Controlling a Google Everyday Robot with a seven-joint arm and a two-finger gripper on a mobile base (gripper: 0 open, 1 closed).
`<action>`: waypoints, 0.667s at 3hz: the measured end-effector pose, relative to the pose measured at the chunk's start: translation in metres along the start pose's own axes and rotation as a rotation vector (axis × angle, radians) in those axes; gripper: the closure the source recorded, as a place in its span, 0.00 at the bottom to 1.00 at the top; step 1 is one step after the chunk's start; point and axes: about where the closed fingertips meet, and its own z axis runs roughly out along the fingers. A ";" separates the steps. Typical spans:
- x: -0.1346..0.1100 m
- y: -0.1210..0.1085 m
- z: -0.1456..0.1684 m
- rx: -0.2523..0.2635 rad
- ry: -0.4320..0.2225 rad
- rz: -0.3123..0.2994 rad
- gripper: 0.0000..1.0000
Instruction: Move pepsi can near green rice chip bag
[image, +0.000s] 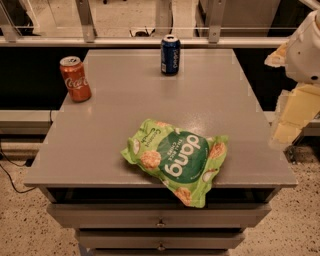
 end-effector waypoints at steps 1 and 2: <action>0.000 0.000 0.000 0.000 0.000 0.000 0.00; -0.001 -0.012 0.005 0.027 -0.032 0.016 0.00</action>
Offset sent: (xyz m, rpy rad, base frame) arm 0.0423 -0.0080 -0.0101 0.0932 -0.0804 -0.0398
